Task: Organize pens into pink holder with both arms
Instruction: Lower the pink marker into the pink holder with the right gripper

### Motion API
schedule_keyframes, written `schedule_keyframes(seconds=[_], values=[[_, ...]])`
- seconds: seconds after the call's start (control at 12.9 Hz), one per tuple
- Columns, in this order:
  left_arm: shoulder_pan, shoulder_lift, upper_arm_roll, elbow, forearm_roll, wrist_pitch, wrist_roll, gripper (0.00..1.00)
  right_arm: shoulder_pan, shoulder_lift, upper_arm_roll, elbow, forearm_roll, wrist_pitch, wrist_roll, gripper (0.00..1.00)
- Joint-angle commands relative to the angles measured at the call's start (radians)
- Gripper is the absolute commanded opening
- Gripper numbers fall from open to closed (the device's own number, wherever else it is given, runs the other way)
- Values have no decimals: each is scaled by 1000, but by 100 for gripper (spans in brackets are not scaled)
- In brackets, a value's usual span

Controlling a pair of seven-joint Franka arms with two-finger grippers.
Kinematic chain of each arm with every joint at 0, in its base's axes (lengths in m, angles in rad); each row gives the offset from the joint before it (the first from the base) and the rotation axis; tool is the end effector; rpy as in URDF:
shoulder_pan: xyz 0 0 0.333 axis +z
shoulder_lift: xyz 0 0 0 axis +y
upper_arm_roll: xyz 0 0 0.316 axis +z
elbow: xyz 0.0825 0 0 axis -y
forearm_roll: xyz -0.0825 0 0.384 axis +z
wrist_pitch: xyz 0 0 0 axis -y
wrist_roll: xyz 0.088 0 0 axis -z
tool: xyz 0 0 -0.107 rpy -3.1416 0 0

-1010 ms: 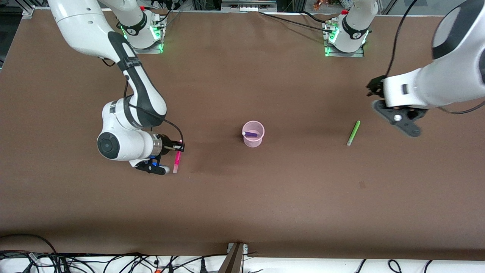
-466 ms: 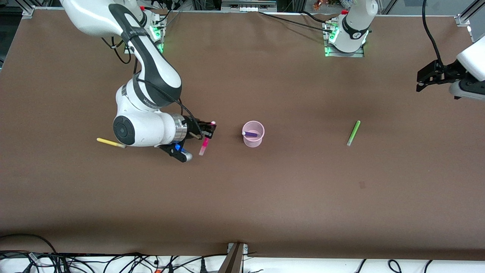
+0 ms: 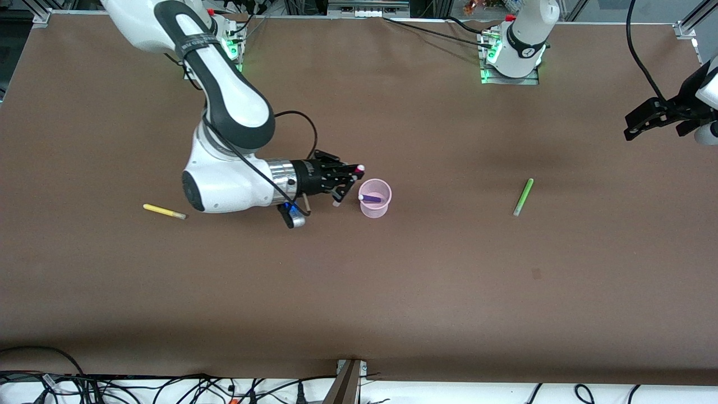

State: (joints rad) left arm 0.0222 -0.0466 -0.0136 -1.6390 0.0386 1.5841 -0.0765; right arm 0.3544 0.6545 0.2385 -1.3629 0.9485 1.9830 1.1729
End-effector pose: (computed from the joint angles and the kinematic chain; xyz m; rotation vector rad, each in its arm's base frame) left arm 0.5404 0.0086 0.6190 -3.0993 -0.1309 0.0108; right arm 0.6048 0.4201 0.3728 -2.0156 1.1749 1.0050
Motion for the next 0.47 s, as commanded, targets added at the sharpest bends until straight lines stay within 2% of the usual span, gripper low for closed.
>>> schedule_keyframes(seconds=[0.0, 0.23, 0.39], values=[[-13, -22, -3, -21, -20, 13, -15, 100, 69, 49, 2, 13, 99, 121, 123, 0], [-13, -22, -19, -15, -14, 5, -25, 100, 127, 71, 2, -16, 121, 235, 131, 0], [-15, -22, -22, -10, -11, 4, -16, 100, 140, 80, 2, -27, 121, 256, 129, 0]])
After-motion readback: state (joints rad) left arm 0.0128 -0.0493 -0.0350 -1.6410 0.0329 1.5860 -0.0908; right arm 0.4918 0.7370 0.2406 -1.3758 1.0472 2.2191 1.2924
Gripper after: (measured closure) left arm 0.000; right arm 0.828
